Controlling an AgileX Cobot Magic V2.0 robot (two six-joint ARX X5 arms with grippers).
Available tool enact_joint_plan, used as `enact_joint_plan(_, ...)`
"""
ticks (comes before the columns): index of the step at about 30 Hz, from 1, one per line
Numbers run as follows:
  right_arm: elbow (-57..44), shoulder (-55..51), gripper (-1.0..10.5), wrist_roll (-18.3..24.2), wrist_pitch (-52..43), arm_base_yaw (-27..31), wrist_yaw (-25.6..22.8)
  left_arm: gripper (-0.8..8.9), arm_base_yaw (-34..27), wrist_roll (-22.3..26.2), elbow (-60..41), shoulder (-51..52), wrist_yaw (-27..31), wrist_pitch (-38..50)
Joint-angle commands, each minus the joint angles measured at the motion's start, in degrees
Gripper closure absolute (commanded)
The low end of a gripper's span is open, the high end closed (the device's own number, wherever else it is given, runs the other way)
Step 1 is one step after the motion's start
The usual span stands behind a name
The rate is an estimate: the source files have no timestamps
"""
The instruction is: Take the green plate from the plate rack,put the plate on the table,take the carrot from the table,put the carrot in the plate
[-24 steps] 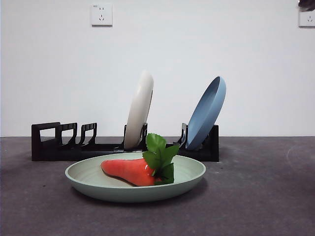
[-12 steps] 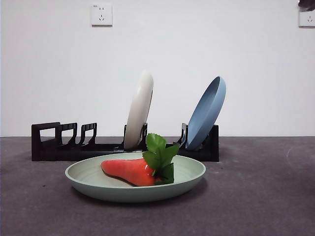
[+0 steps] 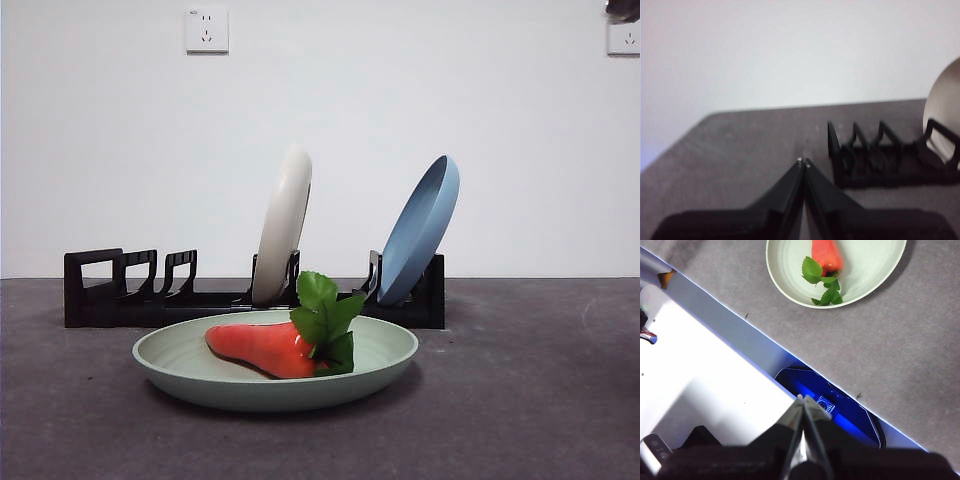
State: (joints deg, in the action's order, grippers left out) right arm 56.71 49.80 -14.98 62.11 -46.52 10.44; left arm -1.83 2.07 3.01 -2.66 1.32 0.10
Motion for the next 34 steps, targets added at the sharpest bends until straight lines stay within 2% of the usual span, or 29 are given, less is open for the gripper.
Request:
enact_joint_plan(1,-0.07,-0.11,9.5,0.44,-0.24,-0.09,-0.09,8.14,-0.2,-2.69,-1.92,1.14,0.02,-0.31)
enact_joint_plan(10,-0.07,-0.11,9.5,0.44,-0.24,-0.11,-0.09,8.15,-0.2,-7.13,-2.78,2.56,0.0,-10.71)
enact_joint_plan(15,-0.07,-0.11,9.5,0.46,-0.24,-0.09,-0.09,8.15,-0.17,-9.51,-2.78,2.56,-0.33,-10.73)
enact_joint_plan(34,-0.07,-0.22,9.5,0.48,-0.22,-0.44,-0.09,8.15,-0.17,-9.49,-2.78,2.54,-0.11,-10.73)
